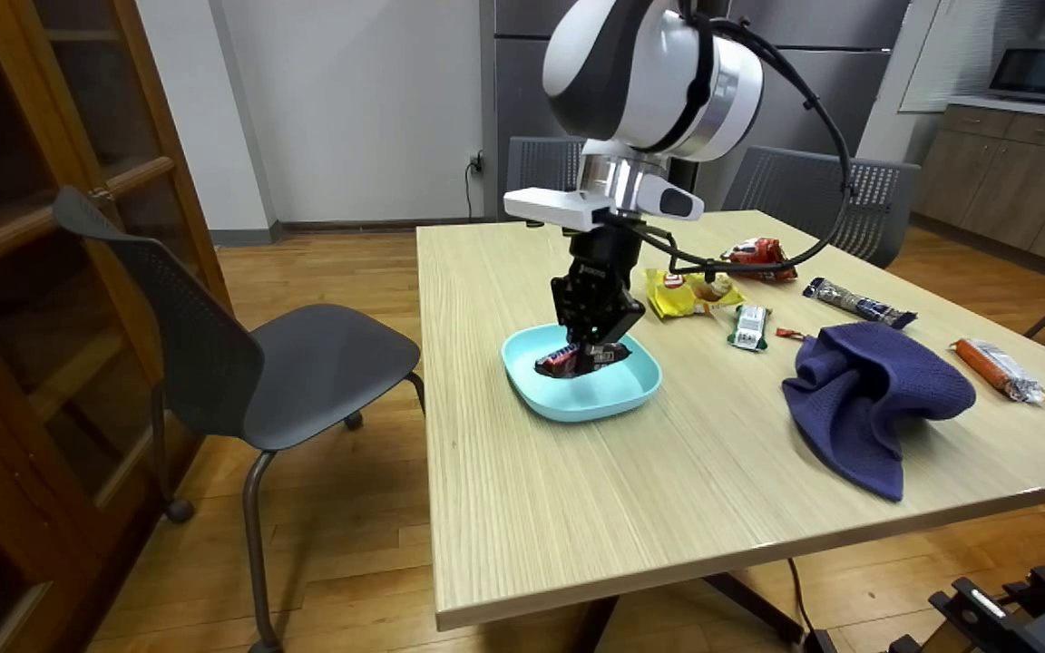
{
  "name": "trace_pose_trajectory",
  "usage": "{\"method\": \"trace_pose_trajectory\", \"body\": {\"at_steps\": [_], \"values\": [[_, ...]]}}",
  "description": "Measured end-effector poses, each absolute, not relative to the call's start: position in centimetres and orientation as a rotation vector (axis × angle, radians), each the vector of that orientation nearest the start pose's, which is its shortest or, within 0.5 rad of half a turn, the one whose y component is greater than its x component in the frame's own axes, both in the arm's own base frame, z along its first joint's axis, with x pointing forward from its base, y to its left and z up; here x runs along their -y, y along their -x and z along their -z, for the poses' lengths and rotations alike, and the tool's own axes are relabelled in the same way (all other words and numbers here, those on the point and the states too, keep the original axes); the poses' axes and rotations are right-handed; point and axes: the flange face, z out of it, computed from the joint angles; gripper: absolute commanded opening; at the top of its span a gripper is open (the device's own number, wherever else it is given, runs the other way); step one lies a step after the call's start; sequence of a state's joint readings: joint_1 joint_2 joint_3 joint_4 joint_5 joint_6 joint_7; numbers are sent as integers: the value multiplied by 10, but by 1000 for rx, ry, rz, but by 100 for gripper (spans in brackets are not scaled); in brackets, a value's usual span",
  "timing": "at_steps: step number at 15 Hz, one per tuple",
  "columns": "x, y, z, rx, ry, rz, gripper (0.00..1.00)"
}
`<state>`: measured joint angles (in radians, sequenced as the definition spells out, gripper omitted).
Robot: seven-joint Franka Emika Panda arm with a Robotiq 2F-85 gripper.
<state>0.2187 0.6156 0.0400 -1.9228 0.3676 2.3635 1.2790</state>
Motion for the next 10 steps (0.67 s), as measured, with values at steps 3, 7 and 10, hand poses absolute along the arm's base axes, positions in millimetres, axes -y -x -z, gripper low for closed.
{"method": "trace_pose_trajectory", "body": {"at_steps": [3, 7, 10], "values": [[-157, -582, -140, -1890, 2392, -491, 3], [-152, -585, -133, -1923, 2344, -511, 38], [-152, -586, -135, -1924, 2338, -511, 59]]}}
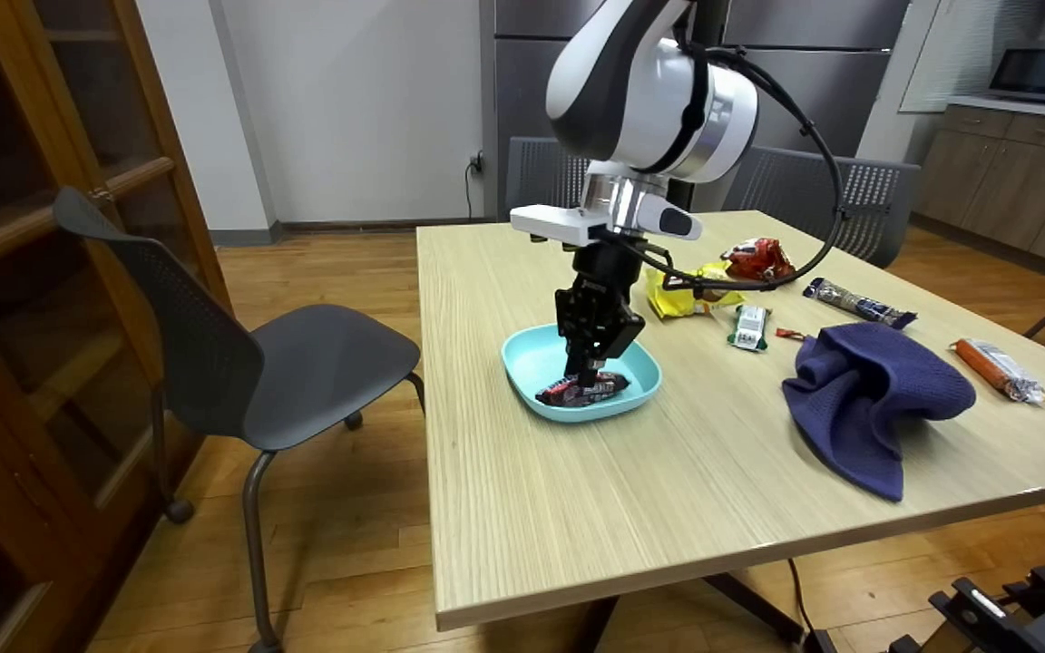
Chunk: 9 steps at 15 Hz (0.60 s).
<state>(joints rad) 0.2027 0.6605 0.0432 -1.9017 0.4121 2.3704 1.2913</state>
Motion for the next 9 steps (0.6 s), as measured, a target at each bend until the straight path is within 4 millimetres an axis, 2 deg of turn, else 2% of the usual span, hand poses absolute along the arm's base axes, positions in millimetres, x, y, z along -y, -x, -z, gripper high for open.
{"method": "trace_pose_trajectory", "body": {"at_steps": [5, 6, 9], "values": [[-159, -582, -154, -1895, 2342, -500, 96], [-159, -580, -160, -1887, 2346, -499, 100], [-152, -572, -176, -1790, 2421, -546, 100]]}}
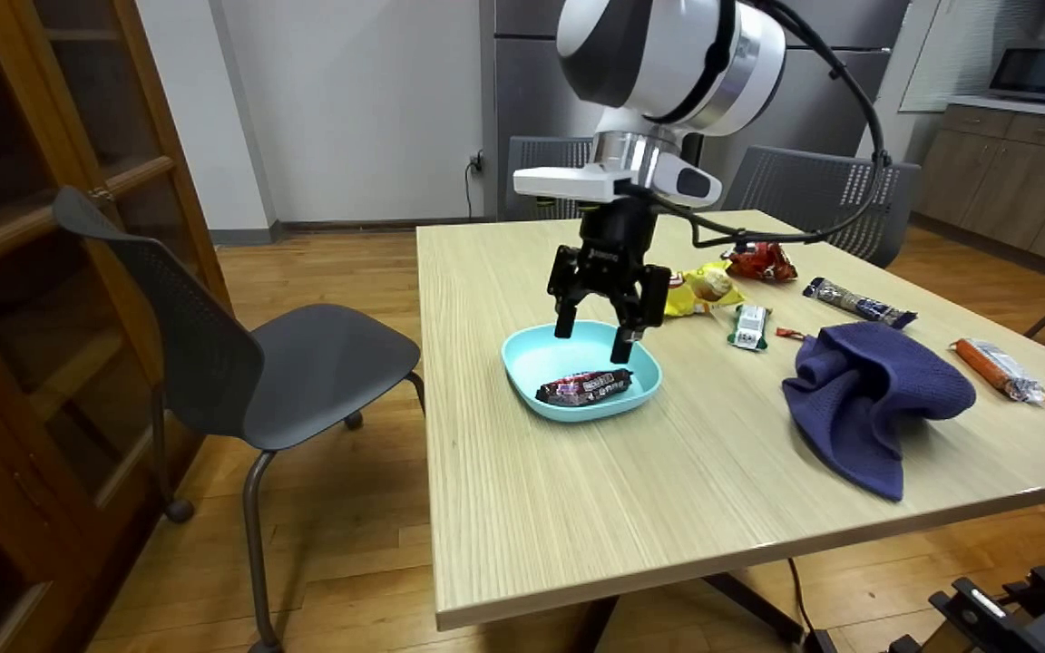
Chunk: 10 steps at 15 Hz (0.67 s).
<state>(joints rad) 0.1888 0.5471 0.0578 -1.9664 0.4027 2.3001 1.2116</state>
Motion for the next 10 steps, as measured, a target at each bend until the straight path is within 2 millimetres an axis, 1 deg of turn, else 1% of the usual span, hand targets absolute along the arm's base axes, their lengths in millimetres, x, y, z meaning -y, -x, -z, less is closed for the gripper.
{"method": "trace_pose_trajectory", "body": {"at_steps": [3, 5, 7, 10], "values": [[-133, -565, -190, -1633, 2554, -602, 100], [-110, -562, -198, -1517, 2663, -646, 100], [-79, -561, -204, -1401, 2765, -678, 100], [-26, -563, -214, -1233, 2889, -692, 100]]}}
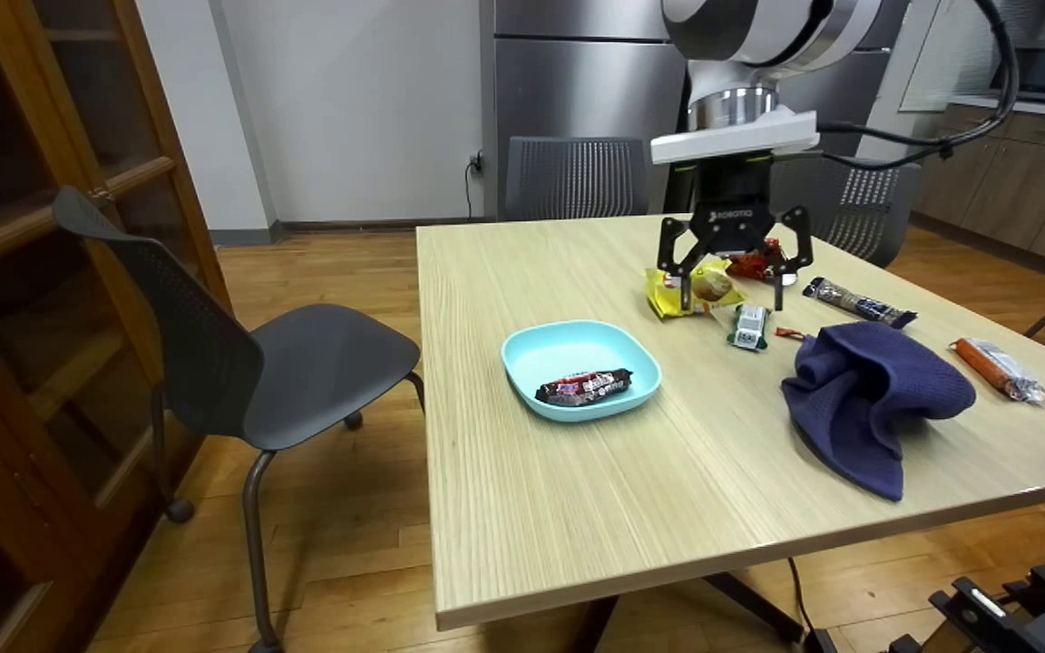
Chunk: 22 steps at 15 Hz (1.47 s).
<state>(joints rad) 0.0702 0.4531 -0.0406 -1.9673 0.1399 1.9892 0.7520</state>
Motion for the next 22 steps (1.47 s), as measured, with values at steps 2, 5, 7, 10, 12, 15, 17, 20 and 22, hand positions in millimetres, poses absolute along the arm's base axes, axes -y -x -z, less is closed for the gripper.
{"method": "trace_pose_trajectory", "body": {"at_steps": [2, 5, 7, 10, 12, 15, 17, 20, 22], "values": [[10, -566, -220, -1134, 2975, -688, 100], [47, -570, -228, -1069, 3052, -670, 100], [48, -570, -228, -1057, 3058, -670, 100], [45, -570, -228, -1049, 3061, -672, 100], [45, -570, -228, -1049, 3062, -672, 100], [45, -570, -228, -1049, 3062, -673, 100], [45, -570, -228, -1049, 3062, -674, 100], [50, -575, -225, -1088, 3063, -601, 100], [59, -583, -220, -1118, 3081, -497, 100]]}}
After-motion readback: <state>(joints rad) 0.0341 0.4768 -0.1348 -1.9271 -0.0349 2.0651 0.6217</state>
